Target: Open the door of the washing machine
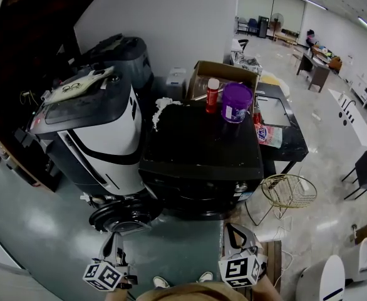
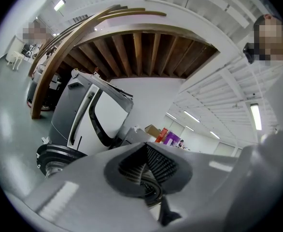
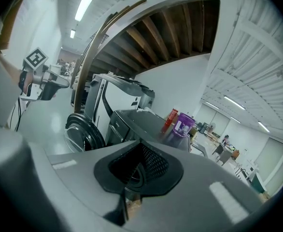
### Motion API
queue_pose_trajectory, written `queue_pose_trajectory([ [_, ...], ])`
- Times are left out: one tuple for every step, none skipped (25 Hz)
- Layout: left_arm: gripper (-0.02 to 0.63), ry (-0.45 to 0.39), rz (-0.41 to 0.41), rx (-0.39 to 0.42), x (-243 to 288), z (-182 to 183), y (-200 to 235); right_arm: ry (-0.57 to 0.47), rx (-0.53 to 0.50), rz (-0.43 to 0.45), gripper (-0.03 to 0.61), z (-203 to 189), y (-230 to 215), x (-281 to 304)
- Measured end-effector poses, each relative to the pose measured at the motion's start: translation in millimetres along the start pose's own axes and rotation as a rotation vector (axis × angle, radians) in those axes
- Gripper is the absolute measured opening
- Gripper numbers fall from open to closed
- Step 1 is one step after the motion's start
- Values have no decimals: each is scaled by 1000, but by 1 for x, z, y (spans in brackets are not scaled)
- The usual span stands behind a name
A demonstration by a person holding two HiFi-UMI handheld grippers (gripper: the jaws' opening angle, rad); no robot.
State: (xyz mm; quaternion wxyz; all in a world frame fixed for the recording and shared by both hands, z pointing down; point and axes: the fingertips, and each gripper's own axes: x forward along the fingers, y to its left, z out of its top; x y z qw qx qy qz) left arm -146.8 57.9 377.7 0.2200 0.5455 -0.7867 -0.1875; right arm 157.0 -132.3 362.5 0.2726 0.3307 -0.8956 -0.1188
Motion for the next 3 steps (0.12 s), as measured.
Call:
queue_pose_trajectory([
  [60,0,2,0,0,0,1,-1,0,2,3,1,0,1],
  [60,-1,4,2,1,0,3,-2,0,4,5,2,1,3],
  [60,-2,5,3,1,0,5,-3,-1,6,3,2,1,4],
])
